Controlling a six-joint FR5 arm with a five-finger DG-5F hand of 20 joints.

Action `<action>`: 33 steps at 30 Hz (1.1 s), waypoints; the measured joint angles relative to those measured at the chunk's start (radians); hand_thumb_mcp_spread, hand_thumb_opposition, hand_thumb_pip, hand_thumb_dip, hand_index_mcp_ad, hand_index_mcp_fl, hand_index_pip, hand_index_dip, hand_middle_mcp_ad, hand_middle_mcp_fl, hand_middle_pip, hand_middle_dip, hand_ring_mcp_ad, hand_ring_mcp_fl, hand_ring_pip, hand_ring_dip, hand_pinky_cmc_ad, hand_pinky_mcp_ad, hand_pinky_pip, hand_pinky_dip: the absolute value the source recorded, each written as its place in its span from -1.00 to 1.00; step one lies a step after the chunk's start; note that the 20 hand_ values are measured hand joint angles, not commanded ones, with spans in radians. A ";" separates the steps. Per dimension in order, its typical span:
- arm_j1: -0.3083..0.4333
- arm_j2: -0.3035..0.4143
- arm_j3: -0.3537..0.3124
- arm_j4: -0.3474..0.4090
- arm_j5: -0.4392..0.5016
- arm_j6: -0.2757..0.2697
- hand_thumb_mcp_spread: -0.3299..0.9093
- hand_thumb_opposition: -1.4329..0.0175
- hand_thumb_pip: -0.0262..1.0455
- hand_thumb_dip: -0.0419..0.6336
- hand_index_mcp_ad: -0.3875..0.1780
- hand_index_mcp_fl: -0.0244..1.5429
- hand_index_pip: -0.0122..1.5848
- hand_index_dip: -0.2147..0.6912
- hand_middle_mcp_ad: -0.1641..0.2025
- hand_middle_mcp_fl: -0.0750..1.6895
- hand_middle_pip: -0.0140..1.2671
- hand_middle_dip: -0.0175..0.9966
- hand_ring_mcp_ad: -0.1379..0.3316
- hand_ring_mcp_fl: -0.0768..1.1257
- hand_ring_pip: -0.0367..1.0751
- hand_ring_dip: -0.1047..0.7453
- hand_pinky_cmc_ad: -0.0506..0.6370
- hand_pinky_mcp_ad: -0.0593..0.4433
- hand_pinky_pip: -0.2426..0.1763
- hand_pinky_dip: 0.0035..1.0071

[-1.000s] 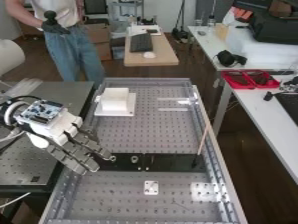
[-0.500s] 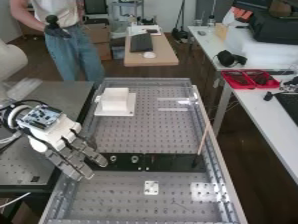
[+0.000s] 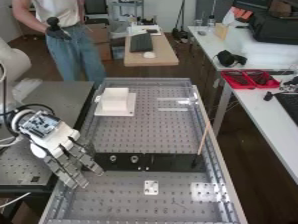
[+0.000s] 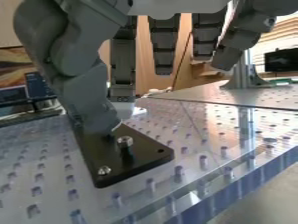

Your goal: Grab the smaller nut and place it in the white container

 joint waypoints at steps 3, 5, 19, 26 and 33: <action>0.003 -0.009 0.001 0.014 0.010 0.003 0.18 -0.18 0.54 -0.13 -0.05 -0.90 0.97 -0.41 0.43 -0.80 -0.78 -0.54 0.55 -0.88 -0.81 -0.63 -0.05 -0.06 -0.13 -0.36; 0.003 -0.016 0.004 0.017 0.014 0.004 0.18 -0.18 0.54 -0.13 -0.05 -0.90 0.97 -0.41 0.43 -0.80 -0.78 -0.54 0.55 -0.88 -0.81 -0.63 -0.05 -0.06 -0.13 -0.33; -0.013 -0.035 0.014 0.004 0.010 -0.016 0.17 -0.11 0.54 -0.18 -0.06 -0.90 0.97 -0.41 0.44 -0.80 -0.80 -0.54 0.55 -0.88 -0.81 -0.64 -0.05 -0.06 -0.13 -0.21; -0.016 -0.039 0.018 0.002 0.007 -0.017 0.12 -0.05 0.47 -0.27 -0.05 -0.90 0.96 -0.41 0.44 -0.80 -0.80 -0.54 0.55 -0.88 -0.81 -0.64 -0.05 -0.06 -0.13 -0.15; -0.019 -0.043 0.021 0.006 0.005 -0.021 0.10 -0.03 0.47 -0.32 -0.05 -0.90 0.96 -0.41 0.44 -0.80 -0.80 -0.54 0.55 -0.88 -0.81 -0.64 -0.05 -0.06 -0.13 -0.09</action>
